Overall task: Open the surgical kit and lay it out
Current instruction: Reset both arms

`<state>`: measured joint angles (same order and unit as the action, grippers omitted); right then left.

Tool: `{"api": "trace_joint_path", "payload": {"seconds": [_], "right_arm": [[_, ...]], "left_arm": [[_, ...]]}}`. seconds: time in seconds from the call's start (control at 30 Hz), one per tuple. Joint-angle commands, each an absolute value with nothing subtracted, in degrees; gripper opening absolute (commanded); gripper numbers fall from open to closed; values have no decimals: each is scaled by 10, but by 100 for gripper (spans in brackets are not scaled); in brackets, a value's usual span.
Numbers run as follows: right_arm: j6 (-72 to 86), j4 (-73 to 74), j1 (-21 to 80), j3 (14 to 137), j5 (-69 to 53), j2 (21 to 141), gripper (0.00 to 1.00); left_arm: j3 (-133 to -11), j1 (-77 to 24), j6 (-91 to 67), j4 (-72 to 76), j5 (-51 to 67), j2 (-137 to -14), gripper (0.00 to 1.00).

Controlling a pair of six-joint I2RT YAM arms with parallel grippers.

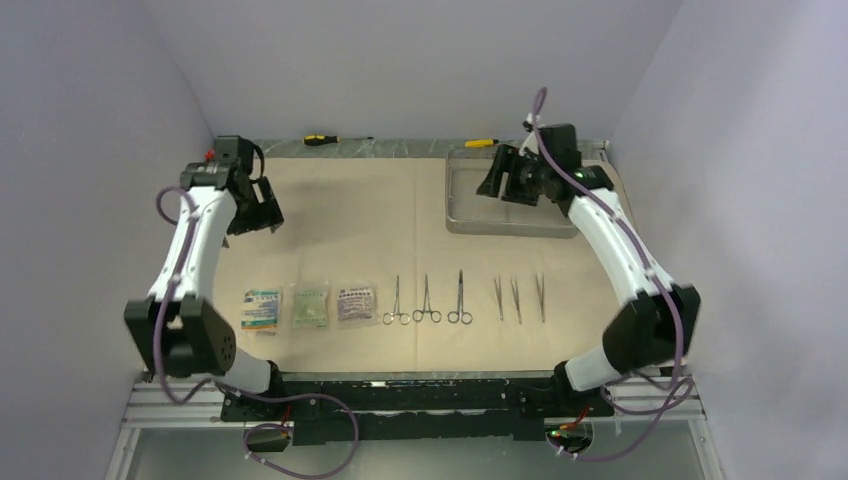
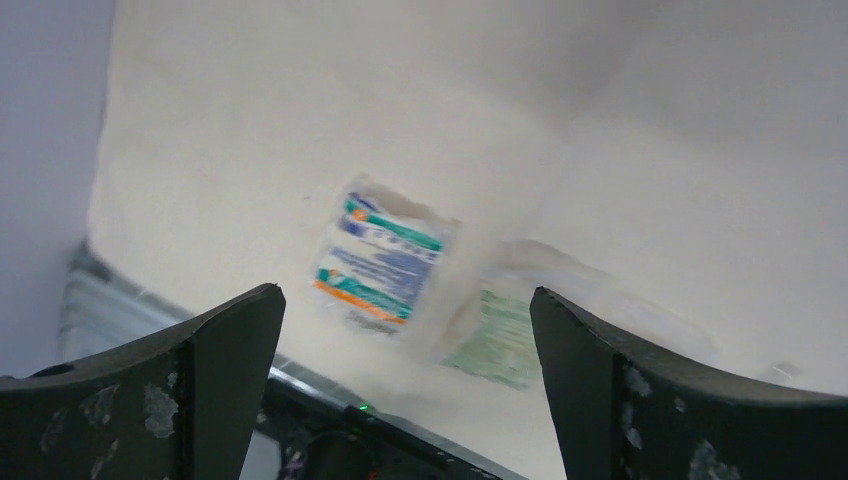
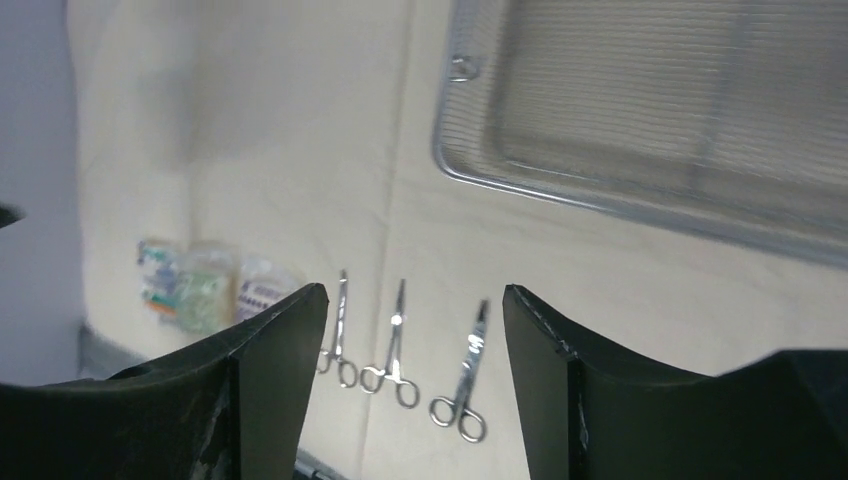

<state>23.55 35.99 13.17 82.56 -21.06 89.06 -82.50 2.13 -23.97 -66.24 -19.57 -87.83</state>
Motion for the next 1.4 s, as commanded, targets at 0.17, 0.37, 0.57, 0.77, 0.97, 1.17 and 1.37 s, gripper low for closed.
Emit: {"api": "trace_joint_path", "payload": {"seconds": [0.17,0.37,0.57,0.77,0.97,1.17,1.37], "right_arm": [[245,514,124,770,193,586,99],[225,598,125,780,307,411,100],[245,697,124,848,355,332,100],[269,743,124,892,367,277,100],[250,731,124,925,382,247,100],[246,758,124,952,356,240,100],[269,771,124,935,315,216,100]], "left_arm": [[-884,22,-225,-676,10,-657,100],[-914,20,-279,-728,1,-562,99],[-965,21,-309,-819,-27,-485,100],[-1035,20,-302,-899,-71,-428,100],[-1120,21,-274,-962,-101,-404,100],[-1137,22,-268,-961,-80,-364,99],[-1153,22,-254,-960,-84,-356,99]]}}
